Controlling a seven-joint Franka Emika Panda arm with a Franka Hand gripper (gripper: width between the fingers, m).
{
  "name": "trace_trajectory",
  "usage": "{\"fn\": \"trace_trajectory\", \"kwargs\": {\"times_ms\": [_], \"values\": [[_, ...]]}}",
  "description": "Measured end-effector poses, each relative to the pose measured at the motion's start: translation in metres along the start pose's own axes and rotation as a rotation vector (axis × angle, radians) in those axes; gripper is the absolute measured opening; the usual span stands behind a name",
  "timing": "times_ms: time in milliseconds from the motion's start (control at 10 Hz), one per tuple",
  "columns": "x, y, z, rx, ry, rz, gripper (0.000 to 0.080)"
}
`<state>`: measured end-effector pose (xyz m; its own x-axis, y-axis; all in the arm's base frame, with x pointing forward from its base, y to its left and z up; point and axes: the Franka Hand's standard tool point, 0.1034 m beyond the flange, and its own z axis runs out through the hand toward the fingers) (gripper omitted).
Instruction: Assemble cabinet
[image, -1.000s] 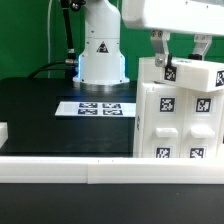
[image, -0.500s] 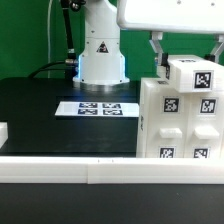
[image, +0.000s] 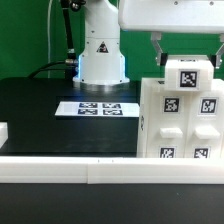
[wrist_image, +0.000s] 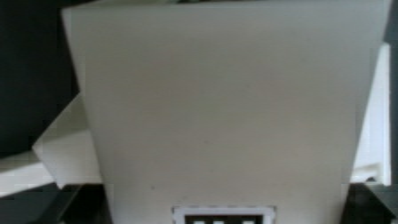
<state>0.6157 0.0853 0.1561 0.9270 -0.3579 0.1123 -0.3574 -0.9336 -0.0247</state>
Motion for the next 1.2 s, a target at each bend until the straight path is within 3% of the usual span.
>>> {"fn": "trace_trajectory", "kwargs": {"times_ms": [800,1200], "values": [[-0.0073,-0.0033,0.0011,-0.01,-0.005,0.658,0.0558],[-0.0074,-0.0037,0.001,-0.013,-0.017,0.829,0.0558]]}}
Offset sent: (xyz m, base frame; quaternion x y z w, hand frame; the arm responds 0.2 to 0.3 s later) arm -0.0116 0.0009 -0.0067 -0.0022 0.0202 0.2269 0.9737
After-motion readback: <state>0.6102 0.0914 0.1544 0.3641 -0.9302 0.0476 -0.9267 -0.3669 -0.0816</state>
